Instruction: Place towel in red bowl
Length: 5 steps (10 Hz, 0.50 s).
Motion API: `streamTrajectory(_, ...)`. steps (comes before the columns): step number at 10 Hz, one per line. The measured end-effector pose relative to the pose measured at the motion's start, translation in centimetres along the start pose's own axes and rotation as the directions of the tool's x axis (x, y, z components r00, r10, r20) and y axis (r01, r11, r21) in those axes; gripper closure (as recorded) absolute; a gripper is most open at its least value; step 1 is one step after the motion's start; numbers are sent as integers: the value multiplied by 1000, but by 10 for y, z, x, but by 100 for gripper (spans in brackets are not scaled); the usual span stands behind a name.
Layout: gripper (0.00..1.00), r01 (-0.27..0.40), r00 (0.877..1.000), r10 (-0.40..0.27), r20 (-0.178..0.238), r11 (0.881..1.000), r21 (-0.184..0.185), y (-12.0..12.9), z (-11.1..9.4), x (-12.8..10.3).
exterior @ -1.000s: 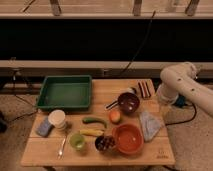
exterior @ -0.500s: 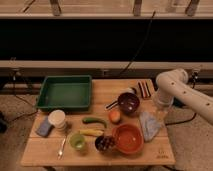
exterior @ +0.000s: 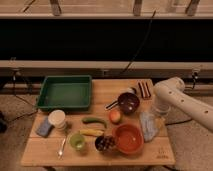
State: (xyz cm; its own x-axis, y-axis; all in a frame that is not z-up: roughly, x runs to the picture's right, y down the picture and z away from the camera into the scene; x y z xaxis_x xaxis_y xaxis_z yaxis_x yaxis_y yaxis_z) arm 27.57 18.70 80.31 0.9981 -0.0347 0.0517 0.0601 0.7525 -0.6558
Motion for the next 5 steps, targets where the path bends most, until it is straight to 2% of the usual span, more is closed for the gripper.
streamTrajectory(1, 35, 10, 1000, -10, 0, 1000, 23, 0, 4, -2)
streamTrajectory(3, 35, 15, 1000, -15, -4, 999, 43, -2, 12, -2)
streamTrajectory(5, 35, 12, 1000, -12, -11, 999, 45, -4, 23, 0)
